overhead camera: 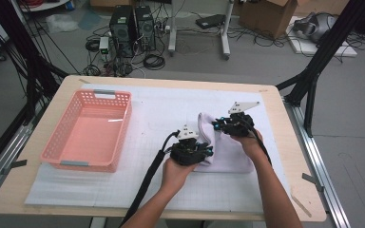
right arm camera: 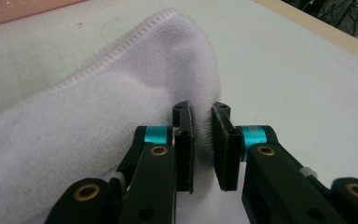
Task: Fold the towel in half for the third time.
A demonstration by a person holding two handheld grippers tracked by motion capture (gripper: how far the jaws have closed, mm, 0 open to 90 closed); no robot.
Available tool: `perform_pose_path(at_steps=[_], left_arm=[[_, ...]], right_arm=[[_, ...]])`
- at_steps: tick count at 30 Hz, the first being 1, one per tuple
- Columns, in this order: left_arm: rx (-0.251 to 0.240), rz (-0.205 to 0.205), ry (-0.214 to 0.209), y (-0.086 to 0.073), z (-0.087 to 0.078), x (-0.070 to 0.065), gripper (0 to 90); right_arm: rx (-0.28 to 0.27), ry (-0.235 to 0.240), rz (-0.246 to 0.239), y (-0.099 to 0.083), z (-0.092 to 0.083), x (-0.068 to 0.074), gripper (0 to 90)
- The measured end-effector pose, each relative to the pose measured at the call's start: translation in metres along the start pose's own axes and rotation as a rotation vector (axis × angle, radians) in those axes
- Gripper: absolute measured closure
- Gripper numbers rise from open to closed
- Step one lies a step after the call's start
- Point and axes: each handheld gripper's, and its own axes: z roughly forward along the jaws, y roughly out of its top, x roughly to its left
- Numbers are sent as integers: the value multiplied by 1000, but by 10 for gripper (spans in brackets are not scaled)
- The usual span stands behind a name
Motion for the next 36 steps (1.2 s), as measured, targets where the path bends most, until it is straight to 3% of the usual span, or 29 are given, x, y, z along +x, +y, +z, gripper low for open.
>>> perform_pose_path(at_steps=[3, 6, 13, 20, 27, 33, 36], left_arm=[[-43, 39, 15, 2, -10, 2, 461], [-82, 65, 25, 2, -25, 5, 414], [-116, 72, 59, -9, -53, 25, 392], [-85, 72, 100, -30, -63, 46, 385], [-72, 72, 110, -45, -69, 58, 385], [-68, 76, 119, -52, -75, 65, 385], [-64, 84, 121, -54, -76, 67, 385]], right_arm=[[-2, -2, -10, -4, -5, -2, 813], [0, -4, -16, -7, -8, -2, 813], [0, -15, -25, -15, -17, -6, 814], [13, -31, 17, -25, -26, -9, 784], [39, -154, 145, -30, -49, -11, 546], [57, -278, 213, -46, -80, -3, 530], [51, -301, 251, -59, -93, 4, 524]])
